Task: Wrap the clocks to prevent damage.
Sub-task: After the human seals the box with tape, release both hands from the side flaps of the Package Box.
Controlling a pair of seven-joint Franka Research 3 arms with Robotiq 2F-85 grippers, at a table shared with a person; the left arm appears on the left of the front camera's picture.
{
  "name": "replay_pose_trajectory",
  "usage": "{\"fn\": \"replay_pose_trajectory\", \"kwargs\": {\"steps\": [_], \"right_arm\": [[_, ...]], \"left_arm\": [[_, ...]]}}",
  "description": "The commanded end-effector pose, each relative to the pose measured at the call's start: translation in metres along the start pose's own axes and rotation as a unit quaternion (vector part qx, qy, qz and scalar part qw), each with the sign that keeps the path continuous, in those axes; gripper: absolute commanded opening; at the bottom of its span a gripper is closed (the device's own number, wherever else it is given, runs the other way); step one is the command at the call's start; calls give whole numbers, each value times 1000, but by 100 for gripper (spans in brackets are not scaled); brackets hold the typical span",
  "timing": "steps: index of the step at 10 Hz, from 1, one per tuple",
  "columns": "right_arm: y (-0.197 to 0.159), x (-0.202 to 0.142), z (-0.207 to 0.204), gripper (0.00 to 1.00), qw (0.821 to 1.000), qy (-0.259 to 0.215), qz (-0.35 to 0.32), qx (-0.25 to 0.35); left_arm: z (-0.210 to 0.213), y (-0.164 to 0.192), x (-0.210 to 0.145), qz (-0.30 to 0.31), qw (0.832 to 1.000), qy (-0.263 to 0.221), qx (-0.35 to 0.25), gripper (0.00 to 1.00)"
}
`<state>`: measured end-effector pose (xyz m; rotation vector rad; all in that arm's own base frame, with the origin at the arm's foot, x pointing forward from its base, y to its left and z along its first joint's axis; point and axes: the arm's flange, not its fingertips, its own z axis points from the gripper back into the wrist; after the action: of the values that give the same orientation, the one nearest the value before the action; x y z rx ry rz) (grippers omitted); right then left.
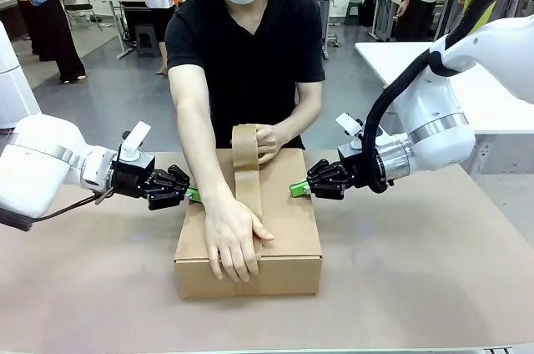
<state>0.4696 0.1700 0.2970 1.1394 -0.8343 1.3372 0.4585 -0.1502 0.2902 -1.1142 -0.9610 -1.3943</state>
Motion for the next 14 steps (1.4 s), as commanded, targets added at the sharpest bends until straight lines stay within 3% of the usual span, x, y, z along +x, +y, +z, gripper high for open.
{"fn": "replay_pose_trajectory", "kwargs": {"steps": [1, 14], "right_arm": [[0, -2, -2, 1, 1000, 4, -1, -1], [0, -2, -2, 1, 1000, 4, -1, -1]], "left_arm": [[-1, 0, -2, 1, 1000, 4, 1, 0], [-1, 0, -2, 1, 1000, 4, 1, 0]]}}
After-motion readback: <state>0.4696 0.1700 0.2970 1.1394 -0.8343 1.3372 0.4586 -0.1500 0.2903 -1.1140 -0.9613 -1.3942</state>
